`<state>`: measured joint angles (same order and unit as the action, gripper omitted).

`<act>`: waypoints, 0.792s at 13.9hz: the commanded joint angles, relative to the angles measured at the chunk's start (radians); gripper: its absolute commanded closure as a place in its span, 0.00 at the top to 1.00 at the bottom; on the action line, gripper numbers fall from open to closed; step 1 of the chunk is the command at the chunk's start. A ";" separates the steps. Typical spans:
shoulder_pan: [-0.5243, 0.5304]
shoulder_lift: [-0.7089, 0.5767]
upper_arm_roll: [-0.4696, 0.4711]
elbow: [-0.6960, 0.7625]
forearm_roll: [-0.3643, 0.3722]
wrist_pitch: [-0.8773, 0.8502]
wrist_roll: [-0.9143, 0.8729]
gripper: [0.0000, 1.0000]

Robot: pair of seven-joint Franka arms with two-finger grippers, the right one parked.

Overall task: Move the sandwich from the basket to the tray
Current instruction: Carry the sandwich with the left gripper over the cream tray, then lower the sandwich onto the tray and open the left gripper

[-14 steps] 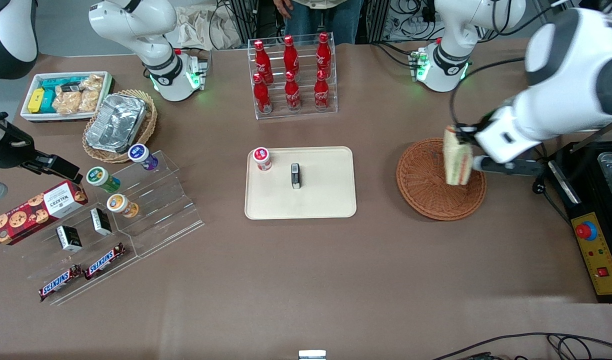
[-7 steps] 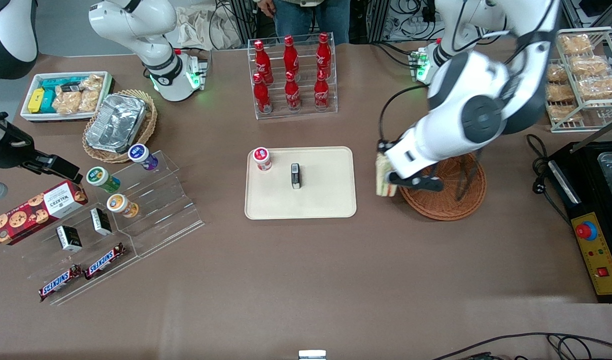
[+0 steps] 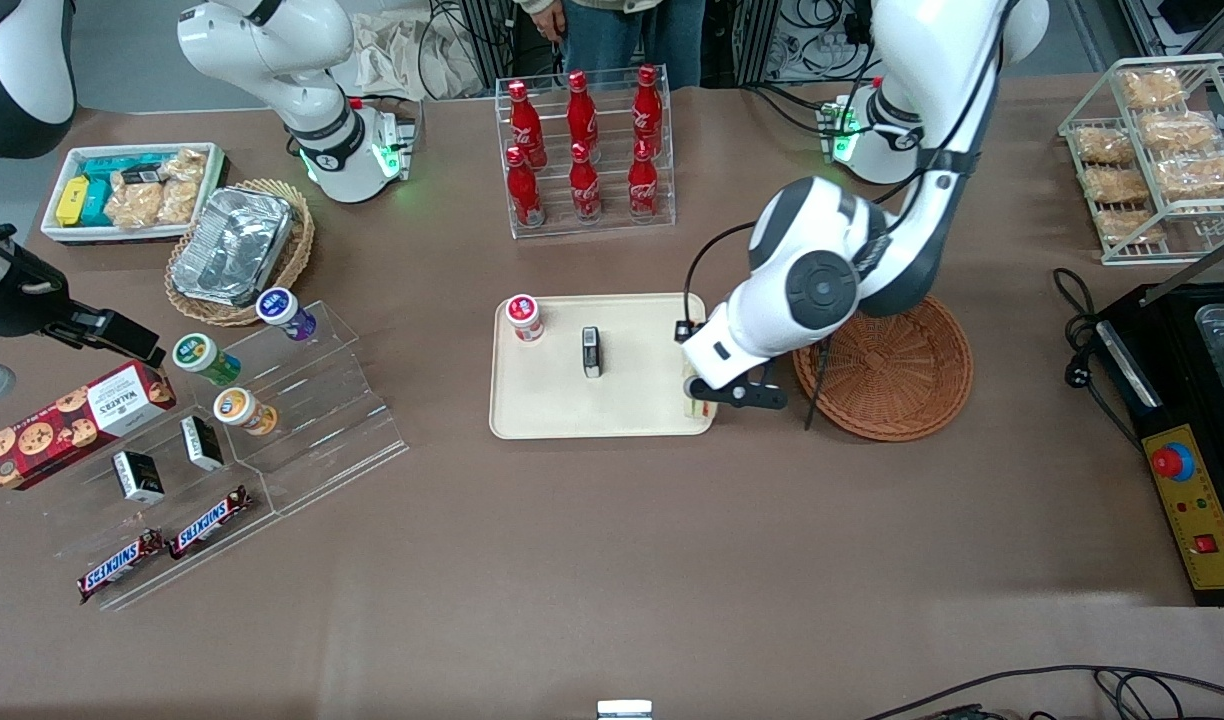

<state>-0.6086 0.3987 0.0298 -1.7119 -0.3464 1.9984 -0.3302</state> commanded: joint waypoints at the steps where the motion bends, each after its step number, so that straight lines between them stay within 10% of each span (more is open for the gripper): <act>1: -0.031 0.054 0.006 -0.003 -0.013 0.060 -0.033 0.00; 7: -0.082 0.155 0.009 -0.002 0.009 0.149 -0.064 0.05; 8: -0.080 0.154 0.010 -0.002 0.009 0.148 -0.066 0.40; 9: -0.077 0.146 0.013 -0.003 0.010 0.140 -0.072 0.99; 11: -0.071 0.103 0.045 -0.002 0.012 0.081 -0.084 1.00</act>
<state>-0.6771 0.5513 0.0412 -1.7170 -0.3453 2.1365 -0.3857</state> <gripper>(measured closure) 0.599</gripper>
